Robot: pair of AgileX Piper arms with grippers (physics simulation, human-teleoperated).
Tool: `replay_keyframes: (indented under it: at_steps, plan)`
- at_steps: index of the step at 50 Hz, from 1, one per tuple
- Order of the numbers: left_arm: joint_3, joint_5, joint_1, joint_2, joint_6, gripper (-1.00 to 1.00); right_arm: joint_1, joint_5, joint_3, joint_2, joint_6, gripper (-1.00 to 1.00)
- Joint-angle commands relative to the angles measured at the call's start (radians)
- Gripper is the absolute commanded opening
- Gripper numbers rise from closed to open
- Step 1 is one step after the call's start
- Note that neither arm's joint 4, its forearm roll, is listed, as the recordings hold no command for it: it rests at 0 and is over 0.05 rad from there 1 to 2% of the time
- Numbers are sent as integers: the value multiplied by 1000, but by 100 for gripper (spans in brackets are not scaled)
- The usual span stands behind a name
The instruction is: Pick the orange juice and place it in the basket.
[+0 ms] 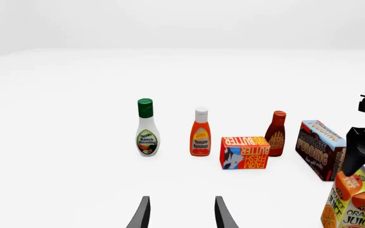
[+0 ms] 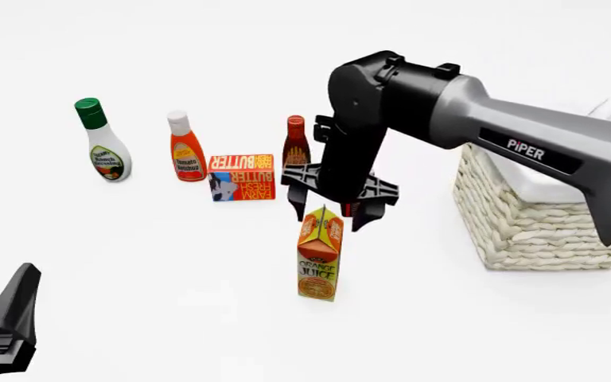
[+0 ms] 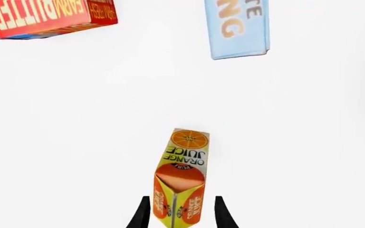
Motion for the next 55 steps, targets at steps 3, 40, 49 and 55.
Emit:
replay_keyframes:
  at_steps: [3,40,49,55]
  plan:
    - [3,-2,-3,-1,0,100,2,4,4,10,0,100]
    - [3,-2,-3,0,0,100,5,4,-13,43,-4,100]
    - [3,-2,-3,0,0,100,32,4,-22,41,23,100]
    - [3,-2,-3,0,0,100,19,4,-15,45,13,100]
